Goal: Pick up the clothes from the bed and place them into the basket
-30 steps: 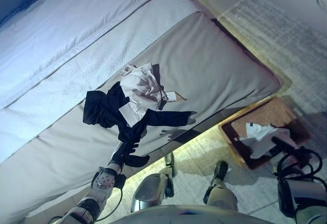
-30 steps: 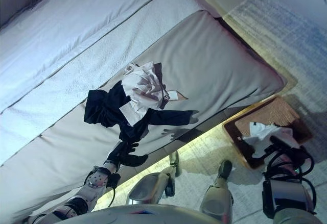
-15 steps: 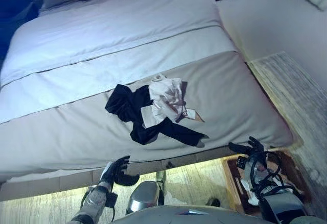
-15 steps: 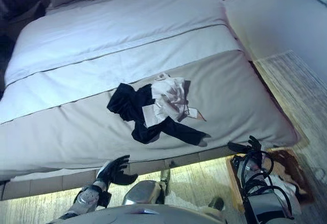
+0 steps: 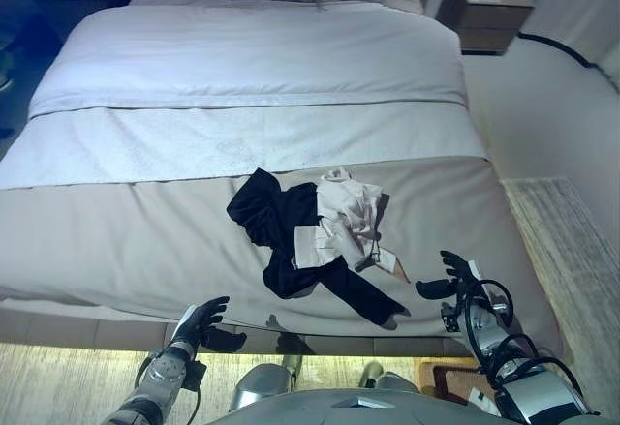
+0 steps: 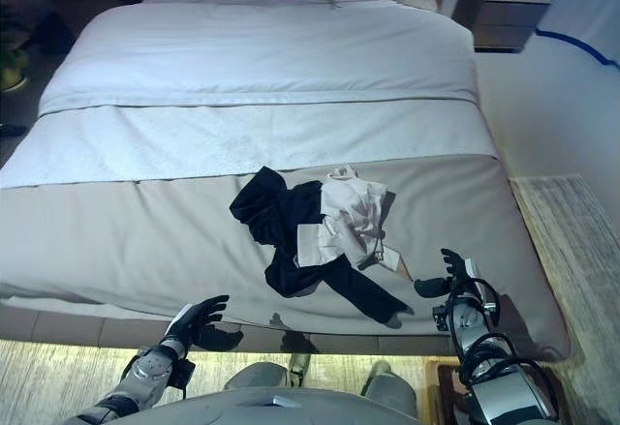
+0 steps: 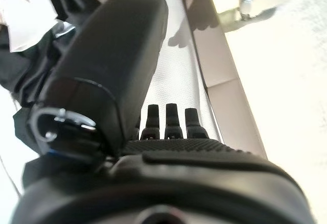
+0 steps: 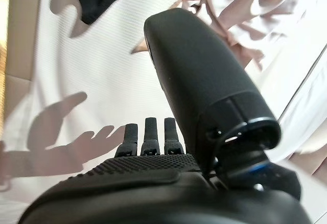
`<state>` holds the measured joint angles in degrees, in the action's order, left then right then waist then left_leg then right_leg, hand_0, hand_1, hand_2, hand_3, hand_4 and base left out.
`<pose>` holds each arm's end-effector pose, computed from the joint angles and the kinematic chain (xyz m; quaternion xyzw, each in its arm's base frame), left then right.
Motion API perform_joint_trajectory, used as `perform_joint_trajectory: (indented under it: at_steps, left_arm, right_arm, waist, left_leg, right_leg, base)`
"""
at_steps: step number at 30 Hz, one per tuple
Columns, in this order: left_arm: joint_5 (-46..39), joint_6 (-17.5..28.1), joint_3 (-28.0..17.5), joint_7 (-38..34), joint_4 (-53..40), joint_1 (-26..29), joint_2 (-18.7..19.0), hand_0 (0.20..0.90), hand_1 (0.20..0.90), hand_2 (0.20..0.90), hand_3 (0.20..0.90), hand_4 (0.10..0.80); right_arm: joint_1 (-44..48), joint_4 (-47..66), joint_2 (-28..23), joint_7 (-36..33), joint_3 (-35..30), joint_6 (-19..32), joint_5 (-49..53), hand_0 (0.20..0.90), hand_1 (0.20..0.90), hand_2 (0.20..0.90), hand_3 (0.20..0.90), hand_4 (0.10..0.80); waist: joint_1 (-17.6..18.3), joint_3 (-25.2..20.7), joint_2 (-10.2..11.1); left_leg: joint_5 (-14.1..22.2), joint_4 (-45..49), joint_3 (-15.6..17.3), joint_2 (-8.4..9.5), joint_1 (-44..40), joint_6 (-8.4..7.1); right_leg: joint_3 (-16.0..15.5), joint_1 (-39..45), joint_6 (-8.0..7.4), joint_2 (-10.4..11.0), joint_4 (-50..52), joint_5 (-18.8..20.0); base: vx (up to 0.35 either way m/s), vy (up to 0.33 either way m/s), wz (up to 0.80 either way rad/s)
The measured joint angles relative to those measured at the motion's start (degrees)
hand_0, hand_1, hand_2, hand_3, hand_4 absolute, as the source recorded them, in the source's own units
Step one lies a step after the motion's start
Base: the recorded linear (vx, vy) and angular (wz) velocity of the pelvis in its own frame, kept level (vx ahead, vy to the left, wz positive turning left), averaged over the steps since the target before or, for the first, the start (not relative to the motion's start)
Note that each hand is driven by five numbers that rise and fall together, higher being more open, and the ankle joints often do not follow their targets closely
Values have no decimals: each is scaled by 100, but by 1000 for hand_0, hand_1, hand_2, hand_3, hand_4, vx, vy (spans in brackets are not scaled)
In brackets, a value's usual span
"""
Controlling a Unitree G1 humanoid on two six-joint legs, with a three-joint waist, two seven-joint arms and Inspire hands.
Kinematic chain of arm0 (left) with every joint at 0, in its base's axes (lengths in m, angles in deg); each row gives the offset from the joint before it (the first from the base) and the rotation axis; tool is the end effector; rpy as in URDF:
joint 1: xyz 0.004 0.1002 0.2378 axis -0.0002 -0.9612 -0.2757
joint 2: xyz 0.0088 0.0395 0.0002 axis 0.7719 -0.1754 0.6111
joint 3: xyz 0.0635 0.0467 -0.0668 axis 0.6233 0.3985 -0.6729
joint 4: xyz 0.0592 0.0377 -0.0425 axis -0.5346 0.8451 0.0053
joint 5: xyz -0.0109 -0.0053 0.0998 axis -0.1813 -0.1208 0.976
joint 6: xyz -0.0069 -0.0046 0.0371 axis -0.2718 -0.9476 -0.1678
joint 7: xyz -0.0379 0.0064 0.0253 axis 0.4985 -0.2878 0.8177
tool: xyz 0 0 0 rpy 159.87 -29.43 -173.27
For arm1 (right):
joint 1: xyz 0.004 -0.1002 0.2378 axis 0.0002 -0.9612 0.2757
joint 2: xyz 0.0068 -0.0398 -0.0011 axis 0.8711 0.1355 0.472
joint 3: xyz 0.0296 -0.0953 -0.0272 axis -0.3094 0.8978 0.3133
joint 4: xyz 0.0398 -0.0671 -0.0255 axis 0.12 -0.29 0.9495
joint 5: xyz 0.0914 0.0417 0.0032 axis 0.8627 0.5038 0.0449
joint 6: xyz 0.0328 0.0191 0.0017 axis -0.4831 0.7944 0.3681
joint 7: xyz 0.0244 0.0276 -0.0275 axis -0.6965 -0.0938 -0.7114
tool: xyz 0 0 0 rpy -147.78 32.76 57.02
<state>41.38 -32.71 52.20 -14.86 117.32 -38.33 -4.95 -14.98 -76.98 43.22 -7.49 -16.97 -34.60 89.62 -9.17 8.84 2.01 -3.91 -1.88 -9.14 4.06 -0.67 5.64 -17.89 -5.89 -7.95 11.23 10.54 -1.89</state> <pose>0.1091 0.2507 -0.0900 0.1924 0.4056 -0.0215 0.8933 0.1789 -0.2613 -0.0607 -0.2774 0.3382 -0.1282 0.8901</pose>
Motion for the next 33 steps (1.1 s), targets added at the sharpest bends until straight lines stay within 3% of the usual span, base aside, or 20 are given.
perform_joint_trajectory:
  at_steps: [1,3,5,7,11,17,23,27,30,31,32,33]
  left_arm:
    - [-2,3,0,-28,-42,13,118,900,900,900,900,800]
    - [14,-12,27,-14,-16,145,241,900,900,900,900,800]
    - [23,-15,41,-22,14,247,283,900,900,900,900,800]
    - [22,-19,40,-16,10,223,304,900,900,900,900,800]
    - [21,-17,40,44,-84,217,314,900,900,900,900,800]
    - [-141,-8,38,86,-384,501,331,900,900,900,900,800]
    - [-391,80,97,76,-726,844,351,900,900,900,900,800]
    - [-603,168,211,67,-1044,912,357,900,900,900,900,800]
    - [-611,131,211,43,-1175,869,400,900,900,900,900,800]
    - [-622,128,208,28,-1243,825,438,900,900,900,900,800]
    - [-642,126,205,8,-1261,815,464,900,900,900,900,800]
    - [-658,116,196,-22,-1336,796,523,900,900,900,900,800]
  right_arm:
    - [151,-23,-14,10,150,35,-40,900,900,900,900,800]
    - [795,-118,-125,43,291,59,-51,900,900,900,900,800]
    - [1284,-119,-325,163,325,62,-33,900,900,900,900,800]
    - [1705,-110,-534,235,338,89,-34,900,900,900,900,800]
    - [2204,-88,-775,354,385,171,-52,900,900,900,900,800]
    - [2708,-90,-794,569,712,140,-347,900,900,900,900,800]
    - [3424,-291,-809,482,955,-296,-386,900,900,900,900,800]
    - [4181,-420,-1044,256,1098,-790,-427,900,900,900,900,800]
    - [4428,-401,-1201,179,1131,-1120,-423,900,900,900,900,800]
    - [4498,-384,-1228,183,1136,-1221,-408,644,644,644,601,501]
    - [4528,-368,-1242,184,1135,-1294,-380,300,300,300,200,100]
    - [4539,-354,-1257,173,1124,-1375,-380,300,300,300,200,100]
  waist:
    - [-103,25,214]
    - [-269,241,261]
    - [-402,447,263]
    - [-543,621,242]
    - [-809,973,234]
    - [-1046,1482,147]
    - [-1184,1832,-273]
    - [-1195,2102,-500]
    - [-1203,2133,-511]
    - [-1201,2135,-510]
    - [-1208,2135,-510]
    - [-1212,2135,-511]
  left_leg:
    - [61,117,-29,90,190,-130]
    - [214,595,-72,-82,751,-425]
    - [302,818,-109,-196,986,-565]
    - [367,969,-98,-294,1106,-647]
    - [388,1031,-159,-311,1194,-688]
    - [408,1283,-246,-195,1507,-728]
    - [430,1811,-293,27,2079,-767]
    - [411,2263,-279,216,2768,-741]
    - [430,2406,-237,336,3105,-713]
    - [493,2446,-209,357,3165,-665]
    - [518,2466,-205,373,3202,-629]
    - [523,2463,-203,376,3230,-620]
  right_leg:
    - [-9,-20,67,1,-213,216]
    - [-215,-105,230,-241,-651,437]
    - [-322,-104,367,-408,-864,536]
    - [-482,-82,375,-499,-876,526]
    - [-605,-62,412,-531,-866,464]
    - [-692,-249,431,-406,-754,475]
    - [-819,-743,428,-151,-216,403]
    - [-773,-1561,422,167,582,214]
    - [-708,-2008,455,392,1068,76]
    - [-646,-2114,454,428,1188,12]
    - [-615,-2181,452,456,1270,6]
    - [-617,-2224,453,491,1319,1]
  base:
    - [-89,-209,36]
    - [-11,-148,20]
    - [36,-73,22]
    - [59,-34,29]
    - [37,-16,16]
    - [19,-16,14]
    - [-13,34,14]
    - [-111,67,6]
    - [-80,82,7]
    - [-36,48,1]
    - [-7,20,5]
    - [-3,12,9]
